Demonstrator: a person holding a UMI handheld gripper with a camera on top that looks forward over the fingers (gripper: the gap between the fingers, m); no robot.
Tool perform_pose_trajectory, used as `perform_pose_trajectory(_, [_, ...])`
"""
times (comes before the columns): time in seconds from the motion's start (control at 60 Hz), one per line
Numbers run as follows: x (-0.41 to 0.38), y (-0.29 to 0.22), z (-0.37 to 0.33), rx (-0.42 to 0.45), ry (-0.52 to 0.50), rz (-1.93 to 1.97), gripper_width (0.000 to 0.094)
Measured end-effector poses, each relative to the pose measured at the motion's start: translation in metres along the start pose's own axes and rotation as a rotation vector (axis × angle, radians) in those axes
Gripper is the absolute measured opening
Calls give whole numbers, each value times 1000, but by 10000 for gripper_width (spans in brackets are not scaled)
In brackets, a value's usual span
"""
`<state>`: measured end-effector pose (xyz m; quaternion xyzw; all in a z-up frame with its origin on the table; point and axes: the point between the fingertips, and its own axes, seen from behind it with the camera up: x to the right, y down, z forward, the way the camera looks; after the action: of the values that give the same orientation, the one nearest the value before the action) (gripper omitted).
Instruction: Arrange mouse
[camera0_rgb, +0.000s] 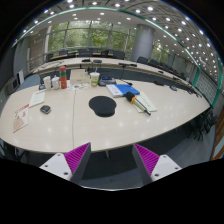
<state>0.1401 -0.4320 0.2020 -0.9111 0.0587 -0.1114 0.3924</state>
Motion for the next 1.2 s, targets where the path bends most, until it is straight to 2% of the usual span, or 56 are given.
perform_pose_trajectory(0.25, [-28, 5, 14, -18, -37, -28, 858])
perform_pose_trajectory(0.517, [-152, 22, 54, -53, -186, -114, 860])
perform_pose_trajectory(0.7, [-271, -12, 90, 77, -314, -131, 861])
perform_pose_trajectory(0.8, [-328, -26, 119, 104, -349, -132, 859])
perform_pose_trajectory(1.017, [-411, -66, 196, 157, -345, -112, 859])
perform_pose_trajectory(1.2, [-450, -88, 259, 149, -316, -125, 859])
